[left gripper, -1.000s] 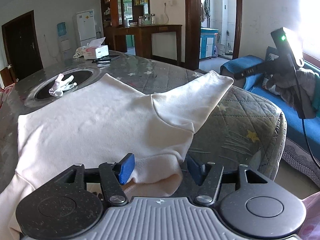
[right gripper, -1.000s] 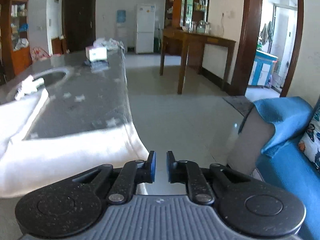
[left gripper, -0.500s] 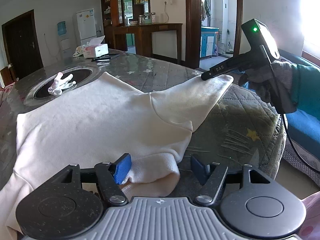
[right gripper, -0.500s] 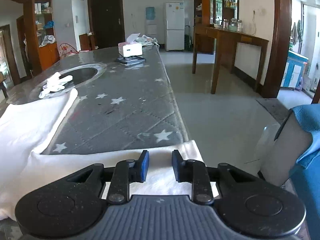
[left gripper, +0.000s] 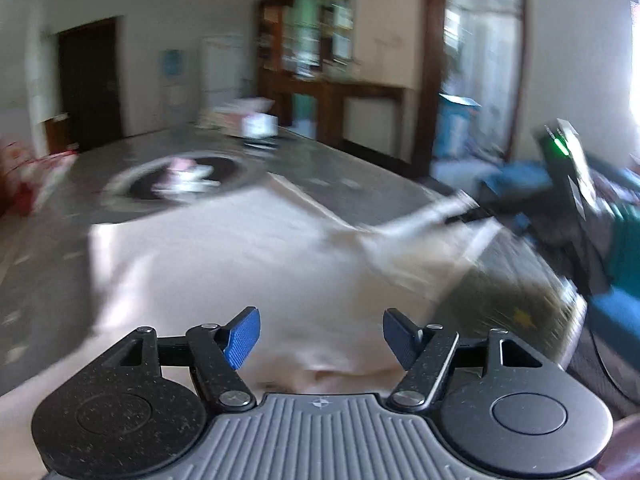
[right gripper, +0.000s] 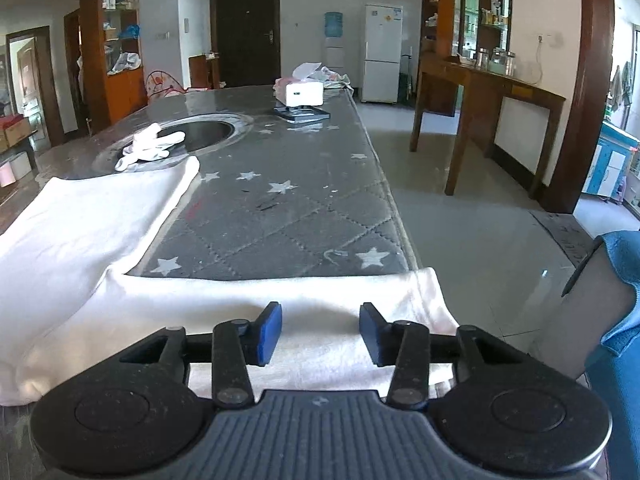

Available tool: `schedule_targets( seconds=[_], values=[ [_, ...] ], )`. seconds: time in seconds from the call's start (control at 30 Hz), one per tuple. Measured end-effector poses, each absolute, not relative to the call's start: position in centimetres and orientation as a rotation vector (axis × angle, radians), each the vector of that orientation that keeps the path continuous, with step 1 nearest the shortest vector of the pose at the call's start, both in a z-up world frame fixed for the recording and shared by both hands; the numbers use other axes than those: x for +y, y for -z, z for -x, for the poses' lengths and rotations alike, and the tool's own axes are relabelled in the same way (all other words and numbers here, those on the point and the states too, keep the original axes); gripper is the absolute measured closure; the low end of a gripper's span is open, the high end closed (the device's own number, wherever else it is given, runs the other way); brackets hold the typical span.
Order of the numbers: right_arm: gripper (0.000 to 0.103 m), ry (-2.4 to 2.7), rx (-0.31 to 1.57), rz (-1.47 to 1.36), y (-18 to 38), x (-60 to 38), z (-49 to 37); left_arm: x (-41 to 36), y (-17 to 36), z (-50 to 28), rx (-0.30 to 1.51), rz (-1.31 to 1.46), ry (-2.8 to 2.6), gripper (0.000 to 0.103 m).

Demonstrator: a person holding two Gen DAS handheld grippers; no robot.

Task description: Fold clothes

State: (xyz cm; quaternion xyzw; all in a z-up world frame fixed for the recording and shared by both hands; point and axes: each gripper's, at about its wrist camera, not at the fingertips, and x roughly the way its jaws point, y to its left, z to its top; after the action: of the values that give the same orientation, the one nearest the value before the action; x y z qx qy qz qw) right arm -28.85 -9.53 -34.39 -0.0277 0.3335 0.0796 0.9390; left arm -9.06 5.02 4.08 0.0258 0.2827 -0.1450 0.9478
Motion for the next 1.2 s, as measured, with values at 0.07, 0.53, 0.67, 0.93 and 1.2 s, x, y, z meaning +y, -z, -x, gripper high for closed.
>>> schedule_targets(
  seconds=[0.07,0.53,0.67,0.93,1.2],
  values=[
    [0.056,-0.164,0.683,0.063,34.4,-9.4,28.7,7.9,-4.7,9.8,0.563,-0.012,0.191,0.032],
    [0.035,-0.148,0.675,0.061,34.7,-8.8,28.8,21.7,-1.9,11.5,0.695,0.164,-0.301,0.033],
    [0.027,-0.136,0.663,0.051,35.0,-8.9,29.1,22.4,-1.1,10.9,0.714,0.149,-0.318,0.032],
    [0.013,-0.127,0.666,0.045,35.3,-8.6,28.9,23.1,-0.6,8.6,0.705,0.1,-0.288,0.031],
    [0.002,-0.127,0.679,0.044,35.4,-8.6,28.8,24.2,-0.6,6.2,0.716,0.056,-0.29,0.028]
  ],
)
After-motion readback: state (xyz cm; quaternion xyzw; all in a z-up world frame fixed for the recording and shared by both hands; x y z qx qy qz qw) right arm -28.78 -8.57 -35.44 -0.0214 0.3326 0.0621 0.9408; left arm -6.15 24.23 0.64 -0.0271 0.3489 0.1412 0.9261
